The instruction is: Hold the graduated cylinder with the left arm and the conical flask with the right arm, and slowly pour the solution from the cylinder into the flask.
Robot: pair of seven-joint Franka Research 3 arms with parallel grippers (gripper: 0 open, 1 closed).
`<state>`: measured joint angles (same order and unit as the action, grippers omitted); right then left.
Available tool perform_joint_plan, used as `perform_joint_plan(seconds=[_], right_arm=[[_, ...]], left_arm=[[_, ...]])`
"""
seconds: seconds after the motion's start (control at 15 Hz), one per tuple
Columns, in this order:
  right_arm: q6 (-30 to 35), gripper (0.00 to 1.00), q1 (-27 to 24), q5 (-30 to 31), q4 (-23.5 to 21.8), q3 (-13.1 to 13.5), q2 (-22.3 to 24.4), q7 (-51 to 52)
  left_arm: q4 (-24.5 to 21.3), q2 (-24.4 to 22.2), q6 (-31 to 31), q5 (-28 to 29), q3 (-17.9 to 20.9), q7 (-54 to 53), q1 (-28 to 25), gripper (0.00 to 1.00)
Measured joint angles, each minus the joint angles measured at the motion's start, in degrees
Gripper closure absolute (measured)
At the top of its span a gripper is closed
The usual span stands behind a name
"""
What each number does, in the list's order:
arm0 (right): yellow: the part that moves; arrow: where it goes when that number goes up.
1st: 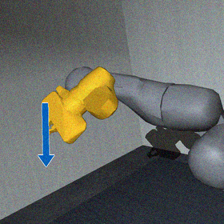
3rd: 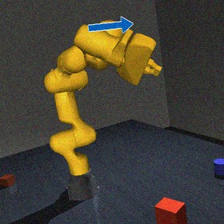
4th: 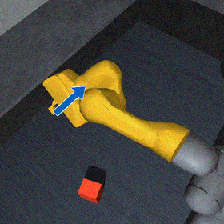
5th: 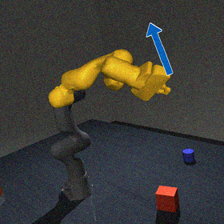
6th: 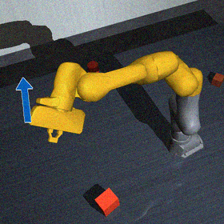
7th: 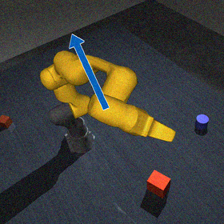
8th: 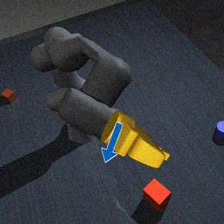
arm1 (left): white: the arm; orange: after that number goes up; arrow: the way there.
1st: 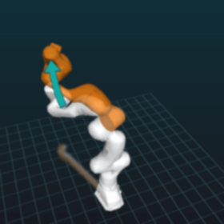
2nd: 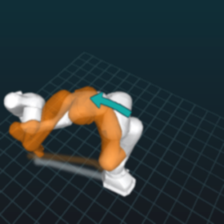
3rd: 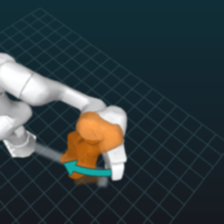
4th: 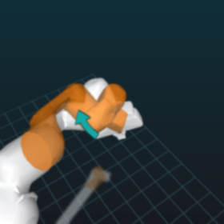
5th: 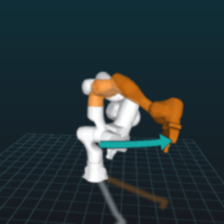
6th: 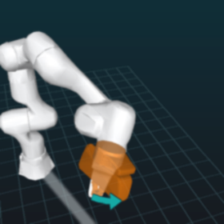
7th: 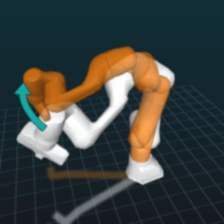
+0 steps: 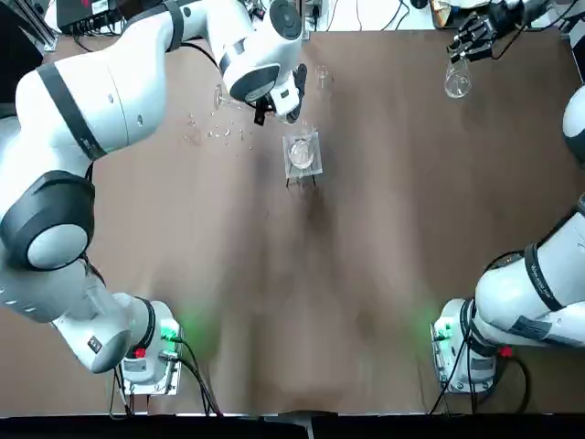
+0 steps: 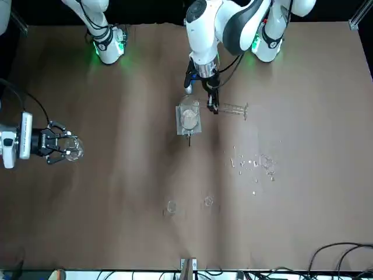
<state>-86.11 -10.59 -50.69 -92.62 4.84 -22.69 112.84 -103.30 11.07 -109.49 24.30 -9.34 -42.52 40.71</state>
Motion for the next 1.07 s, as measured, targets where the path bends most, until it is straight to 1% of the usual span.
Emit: perform_joint_plan(seconds=[0.33, 0.6, 0.8, 1.07], right_arm=[[-0.5, 0.61, 2.0, 0.0, 0.0, 0.0, 0.4, -2.8], [-2.1, 0.61, 5.0, 0.1, 0.0, 0.0, 0.9, -6.4], [-2.7, 0.61, 7.3, 0.3, 0.0, 0.0, 1.8, -9.5], [-4.0, 0.61, 10.7, 1.5, 0.0, 0.0, 3.2, -13.9]], left_arm=[[1.0, 0.0, 2.2, 0.0, 0.0, 0.0, 0.4, 0.66], [1.7, 0.0, 3.8, 1.0, 0.0, 0.1, 1.4, 0.66], [1.9, 0.2, 3.9, 1.1, 0.0, 0.1, 1.6, 0.66], [3.4, 0.8, 4.1, 1.1, 0.0, 0.1, 1.6, 0.66]])
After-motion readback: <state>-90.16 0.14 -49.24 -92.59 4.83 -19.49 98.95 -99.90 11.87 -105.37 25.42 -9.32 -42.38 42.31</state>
